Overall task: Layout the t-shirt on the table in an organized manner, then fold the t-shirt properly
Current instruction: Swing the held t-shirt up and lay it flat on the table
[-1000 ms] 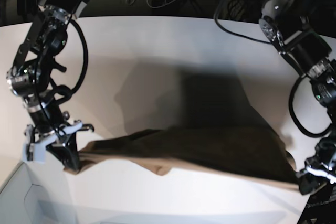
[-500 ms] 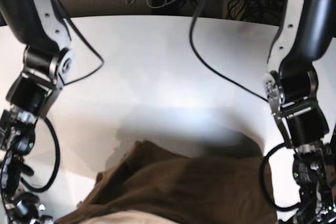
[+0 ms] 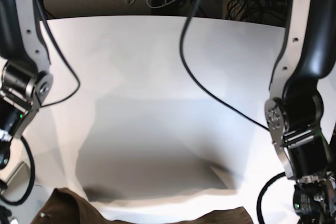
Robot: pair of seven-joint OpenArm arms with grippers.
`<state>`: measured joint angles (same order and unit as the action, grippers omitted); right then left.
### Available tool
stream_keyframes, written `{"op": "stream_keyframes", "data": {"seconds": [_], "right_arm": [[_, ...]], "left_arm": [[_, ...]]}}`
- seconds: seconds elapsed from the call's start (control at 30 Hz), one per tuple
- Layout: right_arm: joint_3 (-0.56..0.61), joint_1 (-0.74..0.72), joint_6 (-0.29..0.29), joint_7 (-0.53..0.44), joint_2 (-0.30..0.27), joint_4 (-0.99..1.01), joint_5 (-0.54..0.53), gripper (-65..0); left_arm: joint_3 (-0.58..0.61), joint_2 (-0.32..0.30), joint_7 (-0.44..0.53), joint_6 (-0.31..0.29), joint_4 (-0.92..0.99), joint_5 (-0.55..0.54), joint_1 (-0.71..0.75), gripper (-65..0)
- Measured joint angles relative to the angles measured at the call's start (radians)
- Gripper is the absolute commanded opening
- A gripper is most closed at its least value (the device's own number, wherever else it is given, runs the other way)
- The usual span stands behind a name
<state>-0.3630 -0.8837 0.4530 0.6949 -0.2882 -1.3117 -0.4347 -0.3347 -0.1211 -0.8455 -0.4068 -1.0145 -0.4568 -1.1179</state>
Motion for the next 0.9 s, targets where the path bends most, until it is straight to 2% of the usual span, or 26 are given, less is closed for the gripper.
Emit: {"op": "stream_keyframes", "data": {"seconds": [0.13, 0.3, 0.37, 0.5, 0.6, 0.73, 0.9], "right_arm": [[-0.034, 0.243, -0.011, 0.015, 0.043, -0.127, 0.018, -65.0], [-0.062, 0.515, -0.003, -0.008, 0.168, -0.266, -0.002, -65.0], [-0.063, 0.630, 0.000, -0.006, 0.203, -0.297, -0.054, -65.0], [-0.063, 0.800, -0.006, -0.002, 0.229, -0.296, -0.125, -65.0], [-0.066, 0.885, -0.005, -0.008, 0.254, -0.297, -0.131, -65.0], [-0.061, 0.968, -0.003, -0.013, 0.262, -0.298, -0.140, -65.0], [-0.063, 1.032, -0.004, 0.000, 0.255, -0.298, -0.138, -64.8]], "left_arm": [[-0.004, -0.001, -0.068, 0.007, -0.072, 0.011, 0.158, -64.8], [-0.003, -0.004, -0.103, 0.004, -0.302, 0.011, 0.452, -64.8], [-0.007, -0.006, -0.116, 0.001, -0.387, 0.003, 0.552, -64.8], [-0.087, 0.006, -0.159, 0.000, -0.486, 0.012, 0.754, -64.8], [-0.144, 0.003, -0.200, -0.008, -0.533, 0.004, 0.887, -64.8], [-0.241, -0.004, -0.175, -0.007, -0.523, 0.004, 0.997, -64.8], [-0.290, -0.004, -0.194, -0.008, -0.453, 0.004, 1.056, -64.6]]}}
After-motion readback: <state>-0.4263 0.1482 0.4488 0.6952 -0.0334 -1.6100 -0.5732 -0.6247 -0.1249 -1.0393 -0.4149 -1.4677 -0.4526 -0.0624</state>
